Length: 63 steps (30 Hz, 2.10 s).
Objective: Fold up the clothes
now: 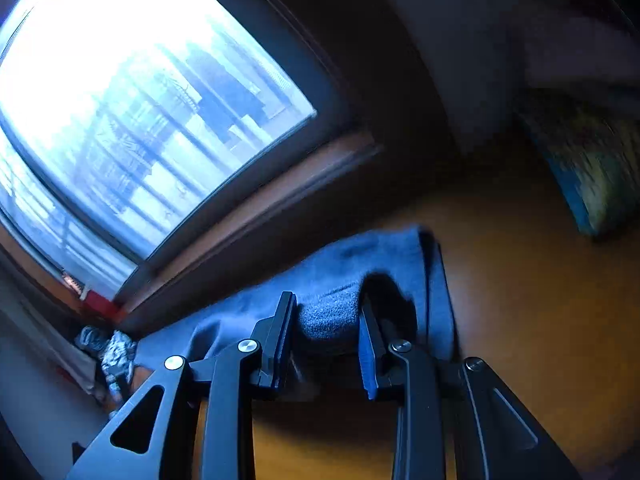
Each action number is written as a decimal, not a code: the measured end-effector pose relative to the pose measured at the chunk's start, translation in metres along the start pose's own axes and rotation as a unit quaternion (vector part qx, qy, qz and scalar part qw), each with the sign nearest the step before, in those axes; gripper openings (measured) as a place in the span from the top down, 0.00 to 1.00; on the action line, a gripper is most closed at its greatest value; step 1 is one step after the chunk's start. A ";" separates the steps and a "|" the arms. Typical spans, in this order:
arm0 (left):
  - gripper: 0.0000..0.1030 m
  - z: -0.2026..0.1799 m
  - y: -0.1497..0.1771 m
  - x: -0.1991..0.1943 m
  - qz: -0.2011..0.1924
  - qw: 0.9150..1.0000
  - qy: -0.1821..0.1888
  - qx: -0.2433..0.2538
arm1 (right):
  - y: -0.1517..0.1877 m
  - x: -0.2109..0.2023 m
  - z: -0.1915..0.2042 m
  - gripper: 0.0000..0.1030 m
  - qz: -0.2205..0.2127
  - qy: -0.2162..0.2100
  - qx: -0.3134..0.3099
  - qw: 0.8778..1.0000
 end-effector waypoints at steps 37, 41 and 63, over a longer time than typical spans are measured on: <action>0.39 0.013 0.036 -0.132 -0.022 0.994 0.100 0.023 | 0.131 -0.016 -0.050 0.52 0.026 0.137 -0.118 0.983; 0.38 0.003 -0.018 -0.062 -0.012 0.993 0.115 0.005 | 0.133 0.052 -0.038 0.56 0.043 0.165 -0.191 0.967; 0.26 -0.009 -0.102 0.094 0.048 0.996 0.024 -0.077 | 0.013 0.156 -0.115 0.52 0.042 0.247 -0.260 0.933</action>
Point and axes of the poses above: each gripper's, at about its wrist camera, not at the fingertips, and x roughly the way its jaws point, z to its left, y to its underside, the point moved 7 cm from there along x, roughly the way its jaws point, and after that the axes turned 12 degrees about x, right-handed, at the moved point
